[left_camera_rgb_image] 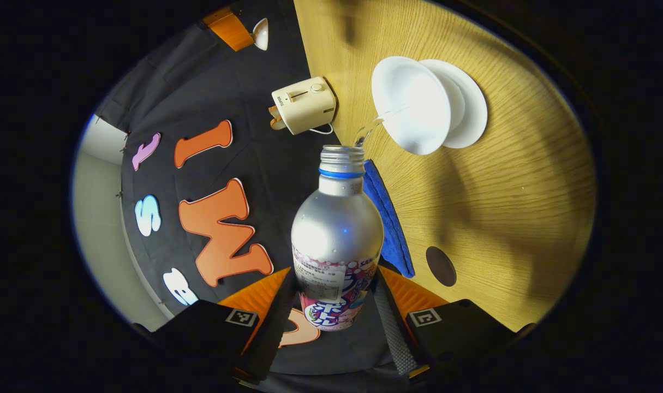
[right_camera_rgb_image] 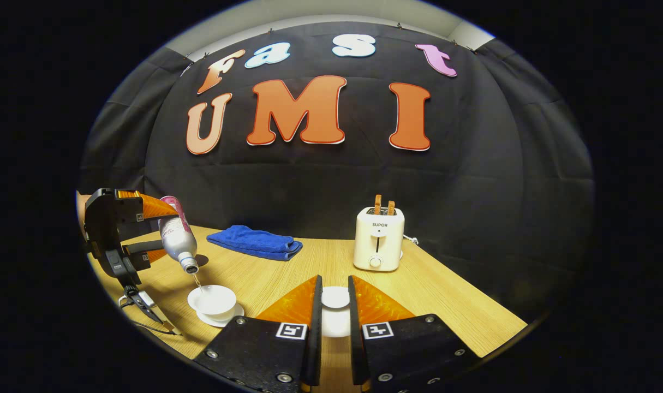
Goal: Open the teacup lid with one hand, grasp the water bottle and pour water into the teacup with the other hand; after pouring, place the water bottle on the coaster and then close the teacup lid.
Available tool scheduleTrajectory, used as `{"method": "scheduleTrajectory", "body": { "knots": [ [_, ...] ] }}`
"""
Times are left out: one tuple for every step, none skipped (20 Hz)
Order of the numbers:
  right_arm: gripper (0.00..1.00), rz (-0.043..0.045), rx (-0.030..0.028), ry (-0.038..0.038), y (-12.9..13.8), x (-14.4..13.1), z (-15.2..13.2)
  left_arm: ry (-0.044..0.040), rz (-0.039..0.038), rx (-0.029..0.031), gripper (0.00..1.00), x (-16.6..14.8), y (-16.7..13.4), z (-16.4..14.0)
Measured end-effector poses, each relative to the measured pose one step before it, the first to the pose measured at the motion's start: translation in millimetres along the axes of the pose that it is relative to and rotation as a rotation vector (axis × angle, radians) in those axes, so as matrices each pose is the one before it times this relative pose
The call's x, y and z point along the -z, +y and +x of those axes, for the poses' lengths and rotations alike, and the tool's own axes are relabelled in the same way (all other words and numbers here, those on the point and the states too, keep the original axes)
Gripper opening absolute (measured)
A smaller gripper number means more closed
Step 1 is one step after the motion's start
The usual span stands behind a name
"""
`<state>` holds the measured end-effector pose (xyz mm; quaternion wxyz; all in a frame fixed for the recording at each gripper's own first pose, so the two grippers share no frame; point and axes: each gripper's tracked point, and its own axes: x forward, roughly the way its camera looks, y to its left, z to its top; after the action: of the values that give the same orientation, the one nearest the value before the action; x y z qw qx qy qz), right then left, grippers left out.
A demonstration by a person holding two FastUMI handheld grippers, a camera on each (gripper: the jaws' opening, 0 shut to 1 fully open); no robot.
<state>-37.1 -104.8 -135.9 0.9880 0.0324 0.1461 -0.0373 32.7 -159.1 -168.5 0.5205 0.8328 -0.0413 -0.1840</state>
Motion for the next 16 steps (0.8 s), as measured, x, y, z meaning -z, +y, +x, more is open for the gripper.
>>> {"method": "scheduleTrajectory", "body": {
  "knots": [
    [0.23, 0.00144, -0.00041, 0.00075, 0.44, 0.35, -0.56, 0.00182, 0.00288, 0.0016, 0.82, 0.41, -0.92, 0.89],
    [0.23, 0.00031, 0.00082, 0.00118, -0.78, 0.3, 0.31, -0.00257, 0.00442, -0.00257, 0.82, -0.4, 2.02, -1.94],
    [0.23, -0.00213, -0.00314, 0.0, 0.62, -0.39, -0.57, -0.00069, 0.00419, -0.00294, 0.84, 0.1, 0.84, 0.63],
    [0.23, -0.00251, 0.00176, 0.00005, -0.17, 0.63, 0.36, 0.00032, 0.00462, -0.00134, 0.81, 0.6, 0.11, 0.61],
    [0.23, -0.00357, -0.00269, 0.00089, 0.63, 0.41, 0.06, -0.00039, 0.00357, -0.00487, 0.85, 0.28, 0.66, 0.06],
    [0.23, -0.00167, 0.00023, -0.00087, -0.29, 0.13, 0.38, 0.00008, 0.00377, -0.00181, 0.87, -0.1, 1.73, 0.07],
    [0.23, -0.001, -0.00125, 0.00036, -0.13, -0.09, 0.03, -0.00028, 0.00368, -0.00433, 0.85, 0.05, 0.96, -0.35],
    [0.23, 0.00021, -0.00075, -0.00111, 0.04, 0.09, -0.07, -0.00033, 0.00607, -0.00409, 0.85, 0.02, 1.9, -0.16],
    [0.23, 0.00056, 0.00011, -0.00118, -0.09, -0.31, -0.18, -0.0001, 0.00429, -0.00548, 0.82, 0.49, 1.28, -0.06],
    [0.23, -0.00054, -0.00366, 0.00043, 0.7, 0.21, 0.29, 0.00065, 0.00422, -0.00418, 0.84, 0.53, 1.15, -0.39],
    [0.23, -0.00115, 0.00188, -0.00081, -0.22, -0.21, -0.01, 0.0022, 0.00314, -0.00379, 0.85, 0.71, 0.51, -0.15],
    [0.23, -0.00197, -0.00153, 0.00109, -0.22, 0.37, -0.05, 0.00253, 0.00158, -0.0006, 0.84, 1.5, 0.72, -0.64],
    [0.23, -0.00057, 0.00051, 0.00138, -0.13, 0.74, 0.07, 0.0012, 0.00499, -0.00419, 0.85, 1.1, 0.31, 0.19],
    [0.23, 0.00151, 0.00287, 0.00285, -0.74, 0.25, 0.13, 0.00082, 0.00569, -0.00129, 0.84, 0.93, 0.53, 0.69],
    [0.23, 0.00014, -0.00152, 0.00485, -0.26, 0.7, -0.15, 0.00046, 0.00609, -0.00465, 0.84, 0.54, 0.69, 0.34],
    [0.23, 0.00077, 0.00428, 0.00176, -0.24, 0.31, -1.07, 0.00035, 0.00607, -0.00358, 0.84, 0.27, 1.07, -0.87]
  ]
}}
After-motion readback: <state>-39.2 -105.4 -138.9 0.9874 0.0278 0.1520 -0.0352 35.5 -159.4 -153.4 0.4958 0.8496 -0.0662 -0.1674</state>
